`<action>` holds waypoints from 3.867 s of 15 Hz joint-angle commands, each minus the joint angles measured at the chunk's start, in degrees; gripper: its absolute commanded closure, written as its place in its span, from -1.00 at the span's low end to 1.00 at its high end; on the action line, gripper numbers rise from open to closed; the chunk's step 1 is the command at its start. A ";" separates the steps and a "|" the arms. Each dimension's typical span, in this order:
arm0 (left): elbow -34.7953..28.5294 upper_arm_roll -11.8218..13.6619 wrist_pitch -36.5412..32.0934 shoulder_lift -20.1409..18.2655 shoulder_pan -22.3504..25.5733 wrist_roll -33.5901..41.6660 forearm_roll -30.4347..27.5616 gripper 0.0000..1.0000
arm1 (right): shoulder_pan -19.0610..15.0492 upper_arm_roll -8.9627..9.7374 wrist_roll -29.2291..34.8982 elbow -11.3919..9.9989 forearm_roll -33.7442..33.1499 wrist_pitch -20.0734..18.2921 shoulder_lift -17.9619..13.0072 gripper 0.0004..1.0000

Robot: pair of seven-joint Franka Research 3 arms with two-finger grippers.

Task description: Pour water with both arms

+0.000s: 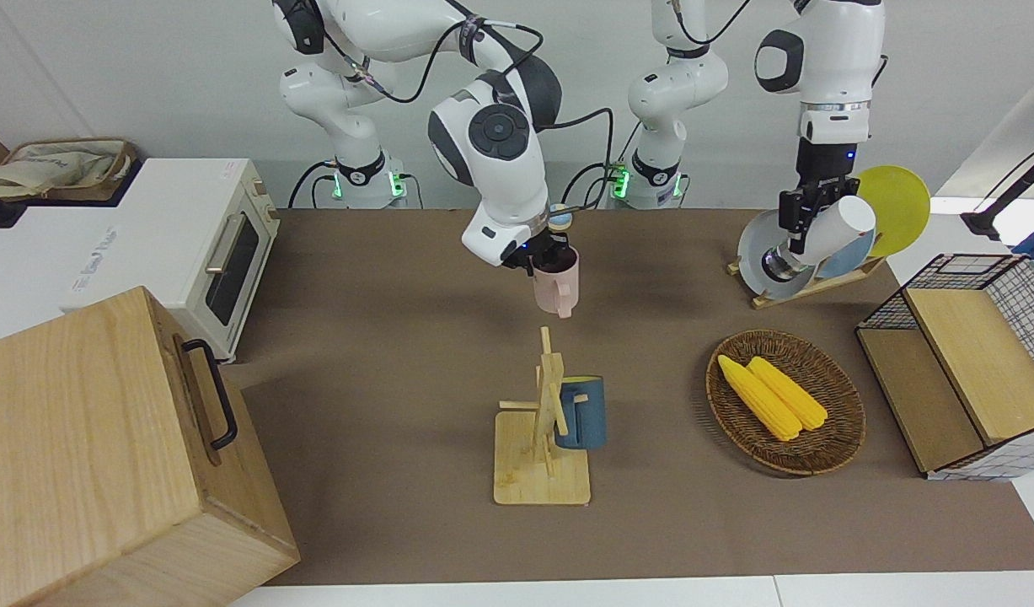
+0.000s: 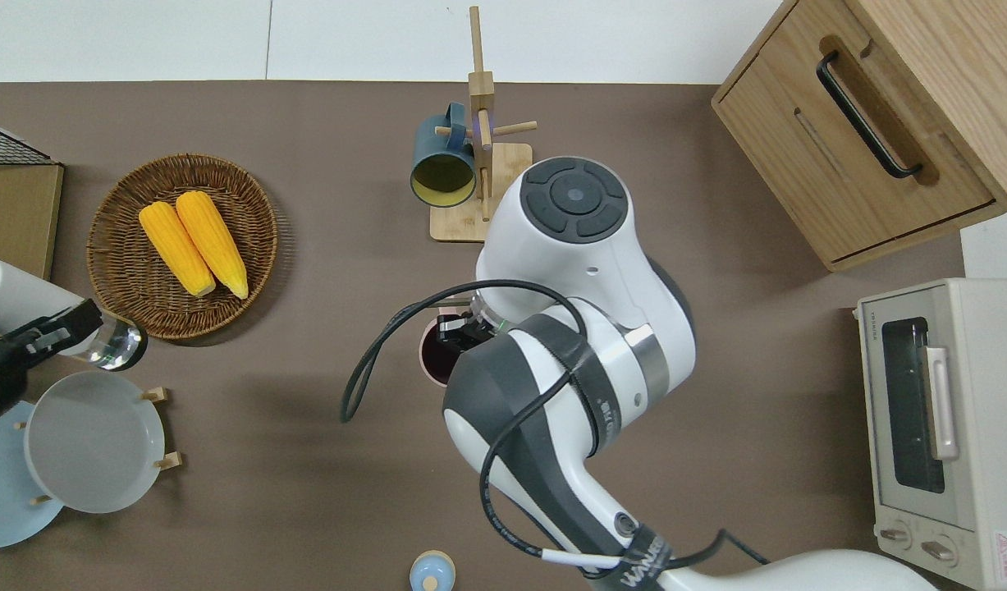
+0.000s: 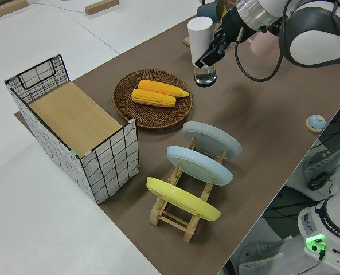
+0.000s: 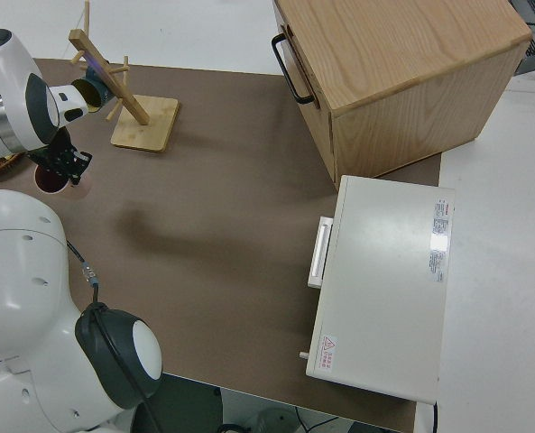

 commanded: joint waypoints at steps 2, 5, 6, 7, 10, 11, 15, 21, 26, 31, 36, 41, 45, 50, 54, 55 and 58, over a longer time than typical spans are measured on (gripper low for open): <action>-5.30 -4.02 1.93 -5.62 -0.06 -5.69 1.42 0.94 | 2.05 -0.21 5.10 0.48 2.51 6.37 4.41 1.00; -7.24 -5.95 1.93 -6.68 -0.24 -7.54 1.42 0.93 | 3.28 -0.21 7.29 2.84 4.18 8.14 6.78 1.00; -7.68 -6.65 1.93 -6.77 -0.33 -8.24 1.42 0.92 | 3.71 -0.21 8.61 3.81 4.89 8.66 7.75 1.00; -7.95 -7.71 1.93 -6.77 -0.24 -9.47 1.33 0.92 | 4.24 -0.30 10.01 4.08 5.59 9.63 8.45 1.00; -7.95 -8.95 1.32 -6.68 -0.42 -11.32 1.33 0.93 | 6.44 -0.30 12.92 4.08 5.95 12.18 10.21 1.00; -8.12 -8.95 1.32 -6.68 -0.85 -11.41 1.33 0.93 | 7.05 -0.30 13.62 4.08 5.95 13.05 10.74 1.00; -8.39 -8.95 1.32 -6.60 -0.94 -11.41 1.33 0.93 | 7.85 -0.30 14.07 4.08 5.95 16.04 12.94 1.00; -8.30 -8.95 1.41 -6.25 -0.94 -11.41 1.33 0.93 | 7.85 -0.30 14.42 3.82 5.86 18.60 13.64 0.63; -8.30 -8.95 1.41 -6.16 -0.86 -11.41 1.33 0.93 | 7.85 -0.30 13.11 3.56 5.24 21.76 14.00 -0.13; -8.30 -8.95 1.41 -6.16 -0.94 -11.50 1.16 0.93 | 7.94 -0.38 13.72 3.56 5.24 21.06 13.38 -0.98; -8.39 -9.12 0.97 -6.16 -2.35 -11.32 0.98 0.92 | 7.23 -0.38 15.92 3.56 5.59 20.01 9.52 -0.98; -8.65 -9.47 -0.88 -5.54 -7.34 -11.41 0.54 0.92 | 4.52 -1.00 15.83 3.29 5.16 13.34 4.95 -0.98; -8.83 -9.47 -0.79 -4.84 -10.78 -11.24 -1.91 0.92 | -1.45 -0.91 12.42 -1.96 5.16 9.12 -2.24 -0.98; -9.27 -9.47 -0.79 -4.40 -15.09 -11.41 -4.12 0.92 | -7.96 -1.00 6.70 -3.82 4.28 2.61 -6.57 -0.98; -9.88 -11.57 -0.88 -4.22 -16.59 -11.59 -5.17 0.92 | -11.04 -1.00 1.08 -6.63 -3.18 0.58 -8.58 -0.98; -10.06 -12.37 -0.97 -3.96 -16.50 -11.59 -5.17 0.93 | -11.83 -1.00 -0.15 -7.60 -3.80 0.58 -9.20 -0.98; -10.32 -13.60 -0.97 -3.08 -16.59 -11.59 -5.52 0.93 | -14.56 -1.00 -4.28 -10.32 -6.35 0.93 -10.96 -0.98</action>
